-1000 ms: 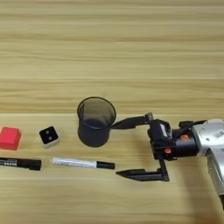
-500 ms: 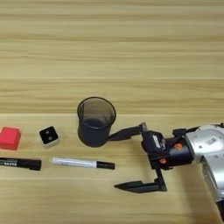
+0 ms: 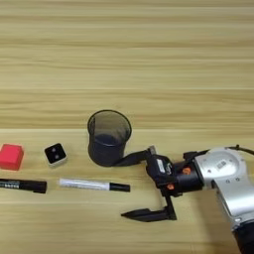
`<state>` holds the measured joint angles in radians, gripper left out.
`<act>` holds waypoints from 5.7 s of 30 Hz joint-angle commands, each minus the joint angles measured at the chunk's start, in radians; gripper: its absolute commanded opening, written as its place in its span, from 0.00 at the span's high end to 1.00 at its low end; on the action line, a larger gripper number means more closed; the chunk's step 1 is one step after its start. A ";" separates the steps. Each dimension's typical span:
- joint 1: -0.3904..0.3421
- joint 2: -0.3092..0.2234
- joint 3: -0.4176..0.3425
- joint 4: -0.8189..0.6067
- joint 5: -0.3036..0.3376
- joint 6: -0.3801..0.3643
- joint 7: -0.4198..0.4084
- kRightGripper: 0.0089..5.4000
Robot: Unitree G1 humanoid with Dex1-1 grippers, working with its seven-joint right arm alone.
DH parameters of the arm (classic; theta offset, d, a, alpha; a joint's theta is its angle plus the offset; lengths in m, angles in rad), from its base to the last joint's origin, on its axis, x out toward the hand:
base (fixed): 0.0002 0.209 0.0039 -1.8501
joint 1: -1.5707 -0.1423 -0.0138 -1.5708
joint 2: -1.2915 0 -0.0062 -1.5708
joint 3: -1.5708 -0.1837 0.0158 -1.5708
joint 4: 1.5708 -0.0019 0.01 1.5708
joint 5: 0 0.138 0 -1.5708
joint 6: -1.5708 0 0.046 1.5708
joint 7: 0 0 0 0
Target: Move the objects on the table
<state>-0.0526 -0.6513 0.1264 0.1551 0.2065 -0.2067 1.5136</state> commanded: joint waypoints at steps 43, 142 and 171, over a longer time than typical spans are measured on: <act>-0.148 -0.012 -0.010 0.243 -0.029 -0.063 -0.061 0.87; -0.572 -0.299 -0.077 0.171 -0.158 -0.119 0.034 0.88; -0.650 -0.232 0.004 0.187 -0.185 -0.138 0.027 0.88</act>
<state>-0.6178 -0.8514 0.1544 0.3712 0.0130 -0.3384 1.5815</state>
